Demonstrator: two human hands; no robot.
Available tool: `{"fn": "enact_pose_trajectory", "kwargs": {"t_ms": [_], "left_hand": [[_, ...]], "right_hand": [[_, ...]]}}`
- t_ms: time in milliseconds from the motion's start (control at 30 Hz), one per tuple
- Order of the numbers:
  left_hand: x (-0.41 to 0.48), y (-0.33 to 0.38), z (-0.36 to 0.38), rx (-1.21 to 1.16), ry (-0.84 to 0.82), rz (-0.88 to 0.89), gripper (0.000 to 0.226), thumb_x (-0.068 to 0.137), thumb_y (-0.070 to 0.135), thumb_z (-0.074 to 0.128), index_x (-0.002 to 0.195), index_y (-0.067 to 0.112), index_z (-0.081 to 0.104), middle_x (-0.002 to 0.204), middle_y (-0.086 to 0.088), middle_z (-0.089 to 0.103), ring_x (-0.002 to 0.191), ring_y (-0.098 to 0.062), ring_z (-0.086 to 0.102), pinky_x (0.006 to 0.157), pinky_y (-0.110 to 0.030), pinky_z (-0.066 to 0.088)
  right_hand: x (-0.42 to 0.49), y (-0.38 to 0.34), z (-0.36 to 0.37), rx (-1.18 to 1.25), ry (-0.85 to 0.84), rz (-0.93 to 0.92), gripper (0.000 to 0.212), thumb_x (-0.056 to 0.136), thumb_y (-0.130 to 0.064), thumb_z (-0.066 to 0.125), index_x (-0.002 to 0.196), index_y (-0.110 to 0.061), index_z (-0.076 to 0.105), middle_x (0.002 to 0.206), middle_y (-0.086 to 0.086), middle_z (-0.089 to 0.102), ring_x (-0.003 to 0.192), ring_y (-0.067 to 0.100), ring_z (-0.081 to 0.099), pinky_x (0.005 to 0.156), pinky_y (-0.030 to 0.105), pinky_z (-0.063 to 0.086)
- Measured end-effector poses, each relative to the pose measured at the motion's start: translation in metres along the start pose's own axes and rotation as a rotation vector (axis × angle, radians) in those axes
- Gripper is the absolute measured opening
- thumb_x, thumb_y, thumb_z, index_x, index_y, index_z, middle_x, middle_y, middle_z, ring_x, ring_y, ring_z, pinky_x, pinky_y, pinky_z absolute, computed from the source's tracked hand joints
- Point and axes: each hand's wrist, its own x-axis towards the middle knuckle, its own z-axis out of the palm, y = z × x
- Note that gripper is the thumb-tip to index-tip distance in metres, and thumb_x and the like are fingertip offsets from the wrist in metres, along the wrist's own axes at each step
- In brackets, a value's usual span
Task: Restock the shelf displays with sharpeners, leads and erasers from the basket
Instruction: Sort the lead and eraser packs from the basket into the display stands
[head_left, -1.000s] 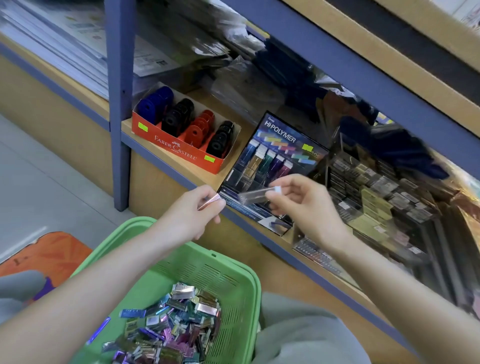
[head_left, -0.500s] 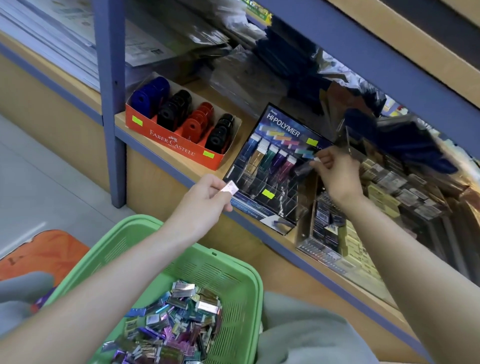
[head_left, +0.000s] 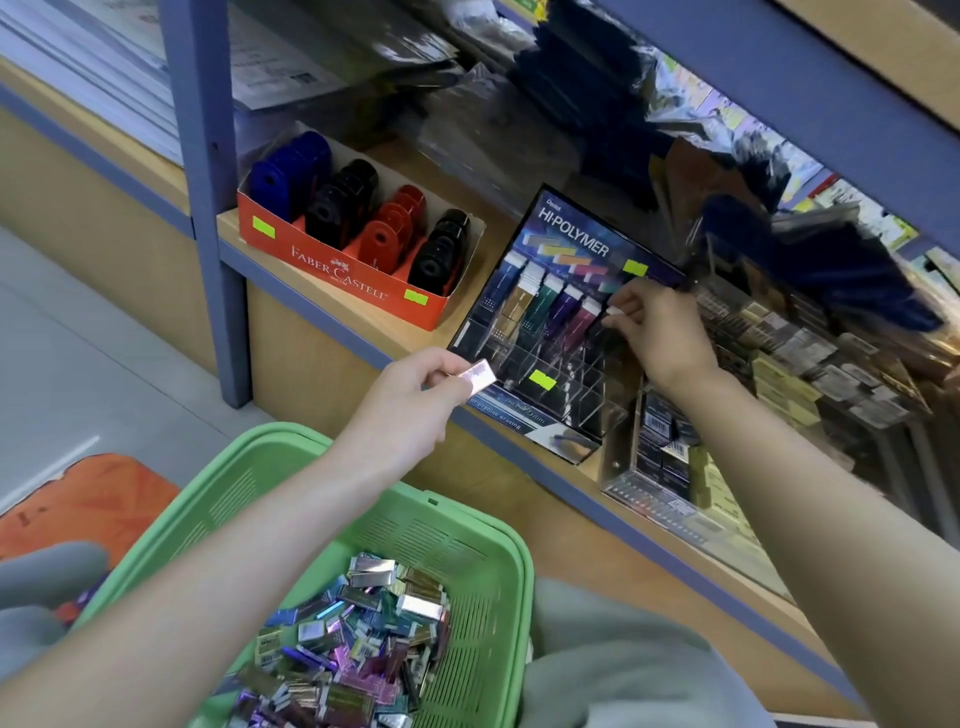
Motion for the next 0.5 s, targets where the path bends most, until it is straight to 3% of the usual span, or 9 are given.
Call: {"fn": "enact_pose_trajectory", "kwargs": {"t_ms": [133, 333, 433, 500], "left_hand": [[0.000, -0.002, 0.000, -0.003, -0.004, -0.003, 0.015, 0.097, 0.025, 0.053, 0.109, 0.021, 0.062, 0.064, 0.002, 0.047, 0.039, 0.002, 0.040, 0.043, -0.012, 0.036], [0.001, -0.006, -0.006, 0.057, 0.031, 0.060, 0.006, 0.089, 0.020, 0.063, 0.095, 0.023, 0.062, 0.080, 0.005, 0.063, 0.046, 0.002, 0.049, 0.052, -0.011, 0.043], [-0.001, -0.007, -0.008, 0.107, 0.037, 0.089, 0.009, 0.083, 0.024, 0.069, 0.088, 0.024, 0.061, 0.079, 0.002, 0.064, 0.053, -0.004, 0.052, 0.057, -0.015, 0.044], [-0.003, -0.006, -0.009, 0.125, 0.019, 0.143, 0.009, 0.087, 0.019, 0.066, 0.086, 0.028, 0.064, 0.082, 0.002, 0.065, 0.060, -0.006, 0.056, 0.060, -0.013, 0.045]], "right_hand": [[-0.003, 0.000, 0.013, -0.041, 0.044, 0.036, 0.016, 0.089, -0.009, 0.064, 0.104, -0.005, 0.063, 0.095, 0.010, 0.067, 0.090, 0.028, 0.064, 0.082, 0.041, 0.053], [-0.007, -0.010, 0.018, -0.082, 0.068, 0.043, 0.027, 0.090, -0.005, 0.060, 0.116, -0.005, 0.060, 0.119, 0.015, 0.057, 0.098, 0.032, 0.062, 0.083, 0.039, 0.051], [-0.028, -0.024, 0.010, 0.036, 0.156, 0.010, 0.031, 0.091, -0.003, 0.055, 0.122, -0.009, 0.055, 0.123, 0.011, 0.052, 0.098, 0.025, 0.059, 0.081, 0.030, 0.047], [-0.051, -0.040, 0.003, 0.179, 0.137, -0.070, 0.028, 0.091, -0.003, 0.055, 0.117, -0.012, 0.057, 0.115, 0.002, 0.053, 0.089, 0.009, 0.057, 0.082, 0.023, 0.046]]}}
